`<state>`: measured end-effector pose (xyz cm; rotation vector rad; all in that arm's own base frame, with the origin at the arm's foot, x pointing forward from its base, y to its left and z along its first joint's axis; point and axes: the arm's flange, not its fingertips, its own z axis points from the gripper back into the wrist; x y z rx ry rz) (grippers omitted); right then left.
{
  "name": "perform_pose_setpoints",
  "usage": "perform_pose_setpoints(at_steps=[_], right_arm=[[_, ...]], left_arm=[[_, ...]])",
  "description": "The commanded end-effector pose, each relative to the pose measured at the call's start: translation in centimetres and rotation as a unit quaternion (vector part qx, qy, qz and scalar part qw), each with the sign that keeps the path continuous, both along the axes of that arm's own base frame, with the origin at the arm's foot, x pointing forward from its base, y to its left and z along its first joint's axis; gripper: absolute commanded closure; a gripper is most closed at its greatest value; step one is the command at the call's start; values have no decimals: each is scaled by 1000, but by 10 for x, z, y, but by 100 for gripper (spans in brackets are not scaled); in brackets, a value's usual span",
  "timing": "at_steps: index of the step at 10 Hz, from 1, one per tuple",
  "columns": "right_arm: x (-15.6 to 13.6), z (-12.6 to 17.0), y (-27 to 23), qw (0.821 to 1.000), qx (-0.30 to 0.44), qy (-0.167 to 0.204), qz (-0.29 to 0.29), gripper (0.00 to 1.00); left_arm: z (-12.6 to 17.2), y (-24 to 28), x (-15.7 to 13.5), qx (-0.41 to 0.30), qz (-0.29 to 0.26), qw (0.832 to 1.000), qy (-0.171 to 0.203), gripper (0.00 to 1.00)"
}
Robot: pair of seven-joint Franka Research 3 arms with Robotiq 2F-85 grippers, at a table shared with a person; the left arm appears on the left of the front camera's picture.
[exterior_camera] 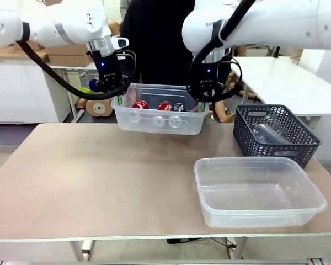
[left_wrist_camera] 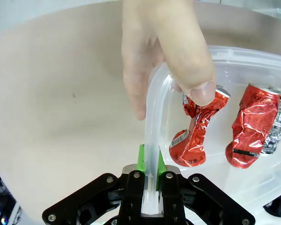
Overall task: Sort the waste into each basket.
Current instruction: Release the Organizing box you were holding.
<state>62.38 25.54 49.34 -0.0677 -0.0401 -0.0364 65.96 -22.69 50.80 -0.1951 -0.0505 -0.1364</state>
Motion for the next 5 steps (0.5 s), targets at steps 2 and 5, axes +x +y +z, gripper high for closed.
perform_pose_setpoints(at_steps=[2, 5], right_arm=[[-3, -1, 3, 1000, 4, 1, 5, 95], [-6, 8, -13, 1000, 6, -21, -9, 67]], left_arm=[[4, 0, -6, 0, -2, 1000, -6, 94], [0, 0, 0, 0, 0, 1000, 0, 58]])
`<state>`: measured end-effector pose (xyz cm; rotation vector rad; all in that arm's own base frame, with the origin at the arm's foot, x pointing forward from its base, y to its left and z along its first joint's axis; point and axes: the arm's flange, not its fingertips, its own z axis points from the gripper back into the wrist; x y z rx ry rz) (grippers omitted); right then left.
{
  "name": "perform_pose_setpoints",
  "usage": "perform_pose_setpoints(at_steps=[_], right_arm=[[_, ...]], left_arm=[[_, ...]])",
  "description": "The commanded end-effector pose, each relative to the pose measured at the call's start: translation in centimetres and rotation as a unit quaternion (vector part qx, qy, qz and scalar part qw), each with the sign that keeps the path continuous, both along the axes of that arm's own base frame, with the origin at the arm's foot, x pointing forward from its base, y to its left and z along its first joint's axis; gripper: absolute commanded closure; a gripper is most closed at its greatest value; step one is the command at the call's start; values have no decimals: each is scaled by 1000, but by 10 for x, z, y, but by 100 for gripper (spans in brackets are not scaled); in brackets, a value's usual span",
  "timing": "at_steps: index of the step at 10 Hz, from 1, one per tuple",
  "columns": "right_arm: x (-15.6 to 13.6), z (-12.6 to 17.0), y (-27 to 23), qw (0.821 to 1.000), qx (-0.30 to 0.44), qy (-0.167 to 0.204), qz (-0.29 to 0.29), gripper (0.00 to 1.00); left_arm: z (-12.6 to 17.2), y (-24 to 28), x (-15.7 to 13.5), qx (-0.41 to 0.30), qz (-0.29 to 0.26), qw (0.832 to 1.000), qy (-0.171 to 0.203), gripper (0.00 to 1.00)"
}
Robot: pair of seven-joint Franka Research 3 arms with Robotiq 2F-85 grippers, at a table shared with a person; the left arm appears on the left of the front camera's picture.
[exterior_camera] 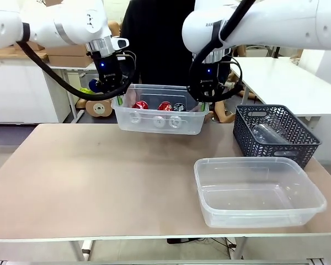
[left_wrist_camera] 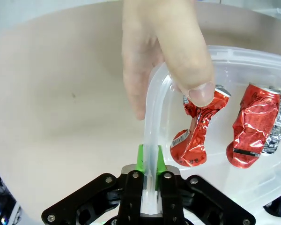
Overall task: Sort the waste into each basket.
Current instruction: Release the Organizing box you were holding.
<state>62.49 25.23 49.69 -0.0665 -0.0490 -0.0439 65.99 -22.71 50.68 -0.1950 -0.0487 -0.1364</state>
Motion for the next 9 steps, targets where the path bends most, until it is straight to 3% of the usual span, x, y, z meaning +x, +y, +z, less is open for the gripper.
perform_pose_setpoints(at_steps=[1, 2, 3, 4, 5, 6, 7, 9], right_arm=[[-13, 8, -17, 999, 6, -41, -5, 38], [-16, 11, -21, 999, 13, -50, -3, 10], [-18, 14, -24, 998, 26, -61, -2, 0], [-19, 19, -28, 996, 49, -79, 1, 0], [-21, 24, -34, 992, 77, -99, -1, 0], [-23, 28, -38, 990, 106, -94, 15, 5], [-26, 29, -44, 989, 122, -83, 16, 0], [-35, 33, -50, 986, 142, -85, 25, 0]], left_arm=[[2, -1, -2, -5, -15, 1000, 9, 36], [4, -1, -6, -6, -14, 1000, 8, 0], [9, 1, -12, -5, -9, 1000, 3, 0], [15, 5, -19, -17, -5, 1000, -8, 0], [23, 10, -26, -30, -4, 999, -22, 12], [31, 16, -34, -52, -6, 998, -44, 3], [38, 22, -42, -77, -12, 995, -58, 0], [37, 25, -47, -85, -14, 994, -67, 0]])
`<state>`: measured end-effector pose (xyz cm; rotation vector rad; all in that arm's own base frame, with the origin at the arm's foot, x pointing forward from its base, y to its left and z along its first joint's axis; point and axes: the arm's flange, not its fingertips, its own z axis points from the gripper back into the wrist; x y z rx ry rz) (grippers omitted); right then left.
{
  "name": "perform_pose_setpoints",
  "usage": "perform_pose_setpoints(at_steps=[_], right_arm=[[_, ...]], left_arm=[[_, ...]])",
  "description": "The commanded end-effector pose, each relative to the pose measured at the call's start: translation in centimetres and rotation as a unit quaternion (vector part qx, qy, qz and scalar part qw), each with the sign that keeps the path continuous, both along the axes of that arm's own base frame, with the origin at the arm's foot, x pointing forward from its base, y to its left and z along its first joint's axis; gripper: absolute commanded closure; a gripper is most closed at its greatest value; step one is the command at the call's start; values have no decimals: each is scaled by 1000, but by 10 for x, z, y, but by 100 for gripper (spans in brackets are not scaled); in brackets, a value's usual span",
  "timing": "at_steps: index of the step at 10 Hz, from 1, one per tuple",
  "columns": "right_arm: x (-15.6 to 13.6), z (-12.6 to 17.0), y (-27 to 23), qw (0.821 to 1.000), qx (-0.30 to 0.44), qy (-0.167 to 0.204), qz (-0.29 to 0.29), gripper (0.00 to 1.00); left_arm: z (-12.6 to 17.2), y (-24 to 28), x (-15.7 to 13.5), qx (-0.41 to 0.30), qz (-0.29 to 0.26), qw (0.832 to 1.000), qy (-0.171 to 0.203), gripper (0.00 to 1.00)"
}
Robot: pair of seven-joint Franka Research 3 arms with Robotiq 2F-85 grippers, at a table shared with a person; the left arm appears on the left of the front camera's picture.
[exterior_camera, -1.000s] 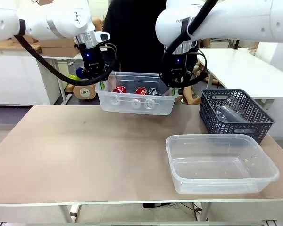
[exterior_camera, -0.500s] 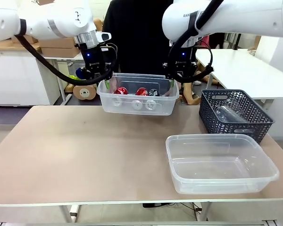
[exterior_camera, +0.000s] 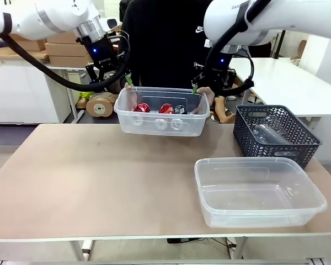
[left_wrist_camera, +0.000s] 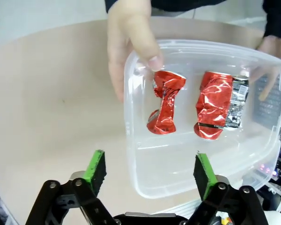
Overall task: Sort the waste into each basket.
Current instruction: Release the Organizing box you were holding, then pick up the Organizing box on the right side of the table and lift it.
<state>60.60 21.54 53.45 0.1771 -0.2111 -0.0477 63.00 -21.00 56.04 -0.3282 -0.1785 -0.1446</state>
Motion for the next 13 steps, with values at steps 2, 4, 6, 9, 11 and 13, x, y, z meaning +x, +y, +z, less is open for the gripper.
perform_pose_setpoints(at_steps=[2, 4, 6, 9, 11, 13], right_arm=[[-18, -7, -15, 1000, 11, -1, 13, 0], [-9, -1, -6, 1000, 3, 5, 4, 0], [-9, -1, -6, 1000, 3, 5, 4, 0], [-9, -1, -6, 1000, 3, 5, 4, 0], [-11, -2, -6, 1000, -4, 5, 1, 0], [-52, 45, -83, 998, 51, 35, 28, 0]], left_arm=[[-23, 7, -16, -19, -21, 999, -20, 0], [-11, 2, -4, -7, -8, 1000, -10, 0], [-11, 2, -4, -7, -8, 1000, -10, 0], [-11, 2, -4, -7, -8, 1000, -10, 0], [-12, 0, -4, -6, -13, 1000, -12, 0], [27, 8, -39, -43, -40, 998, 27, 0]])
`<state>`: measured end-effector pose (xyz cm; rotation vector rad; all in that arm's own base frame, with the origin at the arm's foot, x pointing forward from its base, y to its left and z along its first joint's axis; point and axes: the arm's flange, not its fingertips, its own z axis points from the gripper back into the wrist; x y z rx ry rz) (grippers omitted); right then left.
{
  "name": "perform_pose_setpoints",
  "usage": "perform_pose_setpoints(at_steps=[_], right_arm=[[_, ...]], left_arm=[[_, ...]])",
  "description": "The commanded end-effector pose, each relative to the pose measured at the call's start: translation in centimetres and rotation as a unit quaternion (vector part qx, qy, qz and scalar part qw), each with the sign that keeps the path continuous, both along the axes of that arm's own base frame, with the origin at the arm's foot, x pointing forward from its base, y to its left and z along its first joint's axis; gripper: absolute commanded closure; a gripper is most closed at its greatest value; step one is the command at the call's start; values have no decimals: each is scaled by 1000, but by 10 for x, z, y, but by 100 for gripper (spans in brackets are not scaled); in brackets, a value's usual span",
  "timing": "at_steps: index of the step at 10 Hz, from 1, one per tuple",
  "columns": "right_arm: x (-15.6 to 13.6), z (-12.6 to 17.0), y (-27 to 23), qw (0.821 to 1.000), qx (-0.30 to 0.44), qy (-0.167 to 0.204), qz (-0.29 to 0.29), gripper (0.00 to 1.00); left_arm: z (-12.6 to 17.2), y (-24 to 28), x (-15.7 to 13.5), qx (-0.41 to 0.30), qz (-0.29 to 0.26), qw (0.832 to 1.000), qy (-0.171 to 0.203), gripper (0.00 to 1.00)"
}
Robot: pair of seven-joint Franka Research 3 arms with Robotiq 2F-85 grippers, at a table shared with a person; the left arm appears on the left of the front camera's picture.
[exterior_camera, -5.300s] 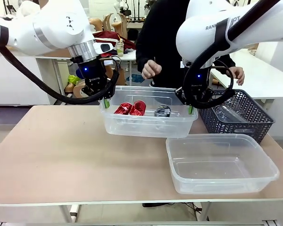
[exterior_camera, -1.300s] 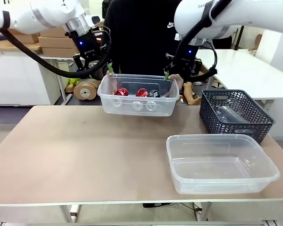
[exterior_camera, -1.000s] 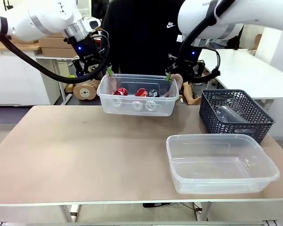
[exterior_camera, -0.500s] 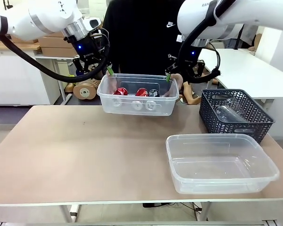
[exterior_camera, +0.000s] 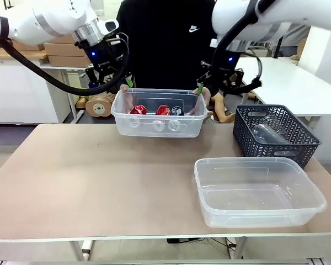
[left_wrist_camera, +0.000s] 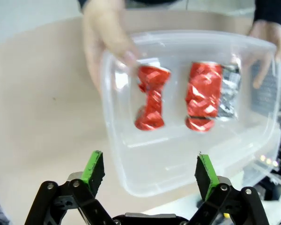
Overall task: Sort the waste into each basket.
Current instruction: Pick up the Organizing box on the right side of the table and lift it.
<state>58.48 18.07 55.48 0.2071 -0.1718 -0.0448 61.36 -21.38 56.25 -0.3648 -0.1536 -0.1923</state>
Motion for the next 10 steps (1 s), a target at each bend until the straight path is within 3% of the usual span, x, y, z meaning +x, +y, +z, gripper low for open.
perform_pose_setpoints(at_steps=[1, 2, 3, 5, 6, 7, 8, 10], right_arm=[[-61, 46, -87, 999, 38, 12, 31, 0], [-94, 60, -121, 996, 32, 17, 80, 0], [-121, 62, -148, 996, -8, 20, 81, 0], [-165, 35, -185, 993, -92, -6, 77, 0], [-174, 24, -191, 991, -105, -22, 78, 0], [-159, 26, -181, 993, -95, -47, 59, 0], [-170, 53, -197, 995, -69, 17, 76, 0], [-170, 53, -197, 995, -69, 17, 76, 0]], left_arm=[[44, 19, -52, -39, 30, 998, 30, 0], [49, 23, -87, -10, 61, 997, 45, 0], [44, 22, -120, 1, 69, 996, 60, 0], [17, 14, -170, 27, -5, 995, 97, 0], [6, 10, -172, 41, -34, 993, 102, 0], [8, 8, -151, 37, -40, 994, 96, 0], [25, 9, -172, 35, 5, 994, 100, 0], [25, 9, -172, 35, 5, 994, 100, 0]])
